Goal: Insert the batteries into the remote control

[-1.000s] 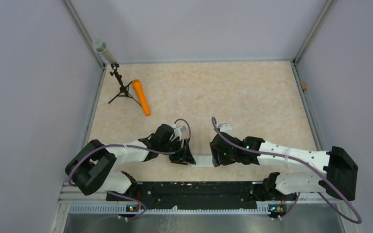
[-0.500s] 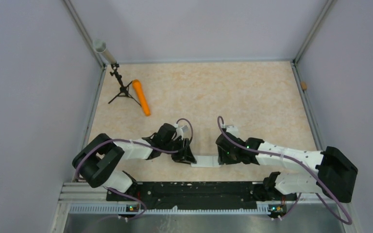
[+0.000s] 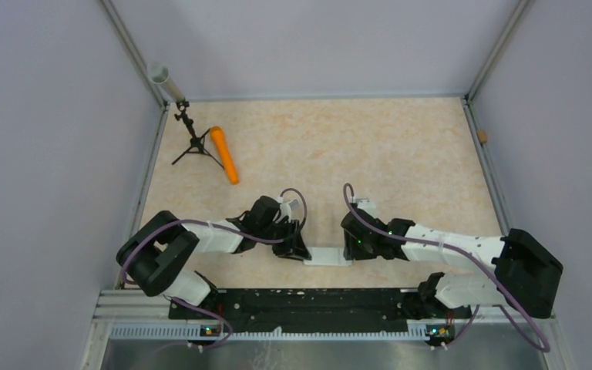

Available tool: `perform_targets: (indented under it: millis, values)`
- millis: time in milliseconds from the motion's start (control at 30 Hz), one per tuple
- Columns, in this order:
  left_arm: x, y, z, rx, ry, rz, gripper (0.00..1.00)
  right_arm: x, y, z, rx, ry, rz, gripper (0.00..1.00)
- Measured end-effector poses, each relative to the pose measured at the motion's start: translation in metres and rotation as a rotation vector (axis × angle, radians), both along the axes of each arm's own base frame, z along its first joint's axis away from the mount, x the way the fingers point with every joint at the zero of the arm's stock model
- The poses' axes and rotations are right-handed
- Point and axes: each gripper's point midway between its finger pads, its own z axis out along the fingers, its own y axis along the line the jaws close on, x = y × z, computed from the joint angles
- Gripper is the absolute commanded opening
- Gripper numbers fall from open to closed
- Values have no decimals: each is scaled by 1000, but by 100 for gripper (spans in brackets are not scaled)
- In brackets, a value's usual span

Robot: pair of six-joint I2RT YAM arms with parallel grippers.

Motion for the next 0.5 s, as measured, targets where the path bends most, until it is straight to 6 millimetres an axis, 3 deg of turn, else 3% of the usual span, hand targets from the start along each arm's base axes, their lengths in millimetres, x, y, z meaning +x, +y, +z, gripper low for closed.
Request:
perform_targets:
  millis: [500]
  values:
    - [0, 0, -1, 1, 2, 0, 35, -3, 9, -4, 64, 19, 0, 27]
